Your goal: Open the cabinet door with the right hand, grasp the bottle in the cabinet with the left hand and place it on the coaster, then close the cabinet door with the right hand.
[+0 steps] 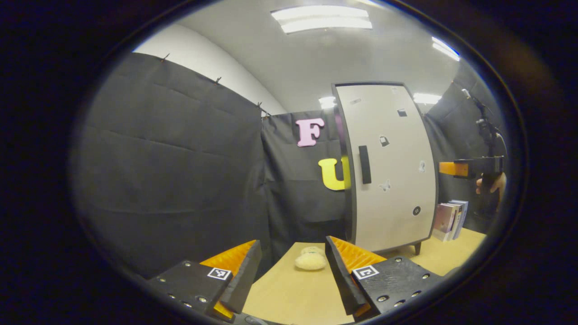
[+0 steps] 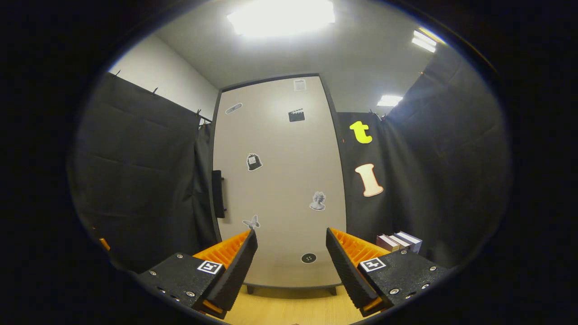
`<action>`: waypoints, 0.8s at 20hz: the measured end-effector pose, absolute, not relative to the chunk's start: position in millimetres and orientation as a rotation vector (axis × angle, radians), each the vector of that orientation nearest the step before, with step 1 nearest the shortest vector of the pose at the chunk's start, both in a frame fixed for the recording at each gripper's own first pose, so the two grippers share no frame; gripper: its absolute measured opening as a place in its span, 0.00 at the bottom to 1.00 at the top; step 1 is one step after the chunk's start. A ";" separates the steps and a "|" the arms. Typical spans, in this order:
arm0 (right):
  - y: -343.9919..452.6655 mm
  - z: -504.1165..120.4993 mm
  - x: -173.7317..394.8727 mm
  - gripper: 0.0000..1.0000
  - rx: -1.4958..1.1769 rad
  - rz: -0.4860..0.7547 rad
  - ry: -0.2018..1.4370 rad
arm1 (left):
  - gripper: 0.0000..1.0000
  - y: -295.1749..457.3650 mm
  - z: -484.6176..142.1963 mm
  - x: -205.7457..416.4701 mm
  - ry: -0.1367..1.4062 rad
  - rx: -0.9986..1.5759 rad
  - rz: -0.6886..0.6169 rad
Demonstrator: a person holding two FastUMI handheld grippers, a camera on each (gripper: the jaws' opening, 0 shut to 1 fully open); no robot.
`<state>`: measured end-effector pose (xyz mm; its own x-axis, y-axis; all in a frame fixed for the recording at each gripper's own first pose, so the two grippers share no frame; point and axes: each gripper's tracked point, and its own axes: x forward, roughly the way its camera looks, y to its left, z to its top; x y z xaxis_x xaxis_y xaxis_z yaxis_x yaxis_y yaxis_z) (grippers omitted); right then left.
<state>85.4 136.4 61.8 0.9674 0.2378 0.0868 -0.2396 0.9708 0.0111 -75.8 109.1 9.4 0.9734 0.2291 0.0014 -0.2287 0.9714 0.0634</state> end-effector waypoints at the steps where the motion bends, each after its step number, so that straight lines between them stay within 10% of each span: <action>1: 145.7 65.5 89.5 0.94 0.020 0.252 -0.090 | 0.81 115.9 9.4 -78.8 0.009 0.064 0.246; 16: 270.8 91.3 162.8 0.94 -0.034 0.351 -0.080 | 0.82 190.1 7.3 -127.1 0.026 0.072 0.390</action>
<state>162.8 270.8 91.3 0.9358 0.3449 0.0726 -0.3422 0.9384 -0.0476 -127.1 190.1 7.3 0.9248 0.3803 -0.0114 -0.3784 0.9226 0.0752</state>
